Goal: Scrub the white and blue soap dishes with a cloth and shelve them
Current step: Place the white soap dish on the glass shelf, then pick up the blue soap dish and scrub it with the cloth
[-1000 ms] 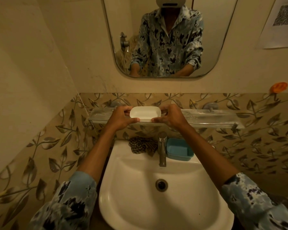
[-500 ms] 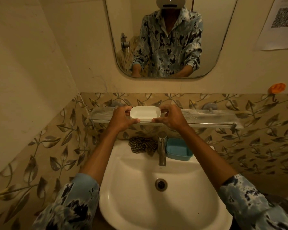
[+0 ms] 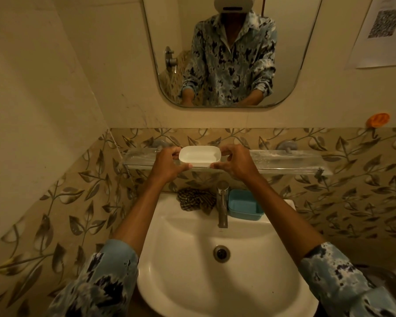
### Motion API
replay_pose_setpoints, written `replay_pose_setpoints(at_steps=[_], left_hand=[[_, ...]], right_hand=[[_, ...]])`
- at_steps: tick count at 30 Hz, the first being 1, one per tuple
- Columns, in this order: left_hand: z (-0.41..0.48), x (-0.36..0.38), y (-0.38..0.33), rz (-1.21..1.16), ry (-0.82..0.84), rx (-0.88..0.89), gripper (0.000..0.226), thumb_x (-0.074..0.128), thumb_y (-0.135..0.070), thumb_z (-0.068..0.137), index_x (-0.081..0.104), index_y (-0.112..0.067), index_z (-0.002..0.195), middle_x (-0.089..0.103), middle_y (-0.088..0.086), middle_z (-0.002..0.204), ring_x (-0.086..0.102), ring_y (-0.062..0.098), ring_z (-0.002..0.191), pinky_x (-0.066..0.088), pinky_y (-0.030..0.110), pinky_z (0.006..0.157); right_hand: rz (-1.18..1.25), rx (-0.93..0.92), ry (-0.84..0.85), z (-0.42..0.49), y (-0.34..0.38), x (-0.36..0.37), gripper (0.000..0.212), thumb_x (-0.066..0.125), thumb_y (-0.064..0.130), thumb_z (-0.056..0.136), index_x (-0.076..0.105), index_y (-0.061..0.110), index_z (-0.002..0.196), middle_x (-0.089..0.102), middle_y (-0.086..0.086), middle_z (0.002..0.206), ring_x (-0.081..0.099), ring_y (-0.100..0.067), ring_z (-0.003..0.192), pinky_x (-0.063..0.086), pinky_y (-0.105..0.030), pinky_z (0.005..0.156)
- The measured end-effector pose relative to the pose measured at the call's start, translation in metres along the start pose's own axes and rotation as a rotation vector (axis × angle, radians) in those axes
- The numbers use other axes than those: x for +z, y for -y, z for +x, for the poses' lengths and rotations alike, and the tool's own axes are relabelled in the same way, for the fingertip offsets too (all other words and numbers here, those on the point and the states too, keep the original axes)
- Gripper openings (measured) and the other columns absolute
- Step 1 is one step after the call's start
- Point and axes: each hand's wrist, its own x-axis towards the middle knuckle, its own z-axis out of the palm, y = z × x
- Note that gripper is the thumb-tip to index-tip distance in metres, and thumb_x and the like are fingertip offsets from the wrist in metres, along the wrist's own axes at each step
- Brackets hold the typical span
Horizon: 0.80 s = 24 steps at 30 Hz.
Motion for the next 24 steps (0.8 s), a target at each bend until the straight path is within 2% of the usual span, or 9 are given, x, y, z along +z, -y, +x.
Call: replay_pose_setpoints(at_steps=[3,5,7,9,13,15,17,20,24], left_hand=[[-0.007,0.001,-0.002,0.07,-0.07,0.02,0.063,0.083,-0.021,0.067,0.057,-0.009,0.123,0.06,0.009,0.121,0.056,0.018,0.107,0.048,0.029,0.085],[-0.017,0.002,-0.003,0.089,-0.194,0.046,0.064,0.082,-0.02,0.068,0.056,-0.009,0.125,0.055,0.01,0.123,0.053,0.021,0.11,0.047,0.031,0.09],[-0.033,0.007,0.0,0.067,-0.351,0.098,0.054,0.079,-0.015,0.071,0.058,-0.011,0.121,0.054,0.01,0.122,0.053,0.024,0.109,0.047,0.033,0.09],[-0.052,0.015,0.009,0.045,-0.442,0.11,0.043,0.074,-0.011,0.076,0.059,-0.013,0.116,0.054,0.009,0.119,0.053,0.026,0.108,0.049,0.041,0.091],[-0.088,0.04,0.038,-0.028,-0.409,-0.01,0.038,0.07,-0.005,0.078,0.058,-0.016,0.112,0.051,0.003,0.118,0.054,0.024,0.11,0.05,0.047,0.092],[-0.105,0.054,0.052,-0.036,-0.358,-0.077,0.038,0.069,-0.003,0.078,0.059,-0.018,0.112,0.049,-0.003,0.114,0.054,0.021,0.105,0.051,0.046,0.089],[-0.122,0.067,0.063,-0.004,-0.308,-0.111,0.038,0.069,-0.001,0.078,0.059,-0.018,0.111,0.049,-0.004,0.111,0.054,0.019,0.1,0.051,0.045,0.085],[-0.143,0.084,0.074,-0.007,-0.245,-0.153,0.041,0.069,0.002,0.076,0.06,-0.017,0.111,0.053,-0.001,0.11,0.054,0.019,0.097,0.05,0.04,0.086],[-0.161,0.1,0.079,-0.001,-0.224,-0.238,0.039,0.071,0.001,0.075,0.061,-0.018,0.108,0.055,0.0,0.109,0.054,0.016,0.094,0.048,0.031,0.081]], right_hand=[[0.025,-0.053,-0.102,-0.01,-0.001,-0.001,0.052,0.084,0.026,0.069,0.064,0.01,0.114,0.065,-0.008,0.115,0.054,-0.014,0.094,0.043,-0.018,0.064],[0.033,-0.167,-0.262,-0.026,-0.006,-0.002,0.039,0.08,0.022,0.075,0.064,0.01,0.108,0.065,-0.007,0.107,0.052,-0.013,0.092,0.046,-0.026,0.072],[-0.003,-0.299,-0.423,-0.048,-0.018,0.0,0.022,0.072,0.014,0.082,0.063,0.008,0.1,0.064,-0.008,0.098,0.051,-0.013,0.092,0.043,-0.029,0.08],[-0.052,-0.359,-0.457,-0.071,-0.042,0.003,0.012,0.063,0.009,0.084,0.061,0.006,0.095,0.061,-0.01,0.094,0.051,-0.016,0.093,0.04,-0.028,0.084],[-0.102,-0.217,-0.329,-0.105,-0.105,0.014,0.019,0.053,0.017,0.083,0.062,0.002,0.089,0.06,-0.014,0.089,0.049,-0.016,0.092,0.035,-0.026,0.082],[-0.149,-0.052,-0.227,-0.112,-0.136,0.02,0.017,0.062,0.014,0.081,0.063,0.002,0.094,0.061,-0.017,0.096,0.055,-0.026,0.094,0.037,-0.028,0.081],[-0.209,0.078,-0.102,-0.112,-0.161,0.026,0.03,0.075,0.009,0.076,0.064,0.003,0.103,0.064,-0.019,0.105,0.059,-0.035,0.1,0.04,-0.032,0.087],[-0.318,0.104,0.065,-0.106,-0.184,0.033,0.048,0.084,0.018,0.068,0.065,0.005,0.11,0.065,-0.017,0.114,0.058,-0.036,0.111,0.04,-0.044,0.102],[-0.464,0.029,0.156,-0.098,-0.2,0.04,0.058,0.083,0.025,0.071,0.061,0.007,0.122,0.059,-0.016,0.13,0.047,-0.035,0.129,0.014,-0.052,0.118]])
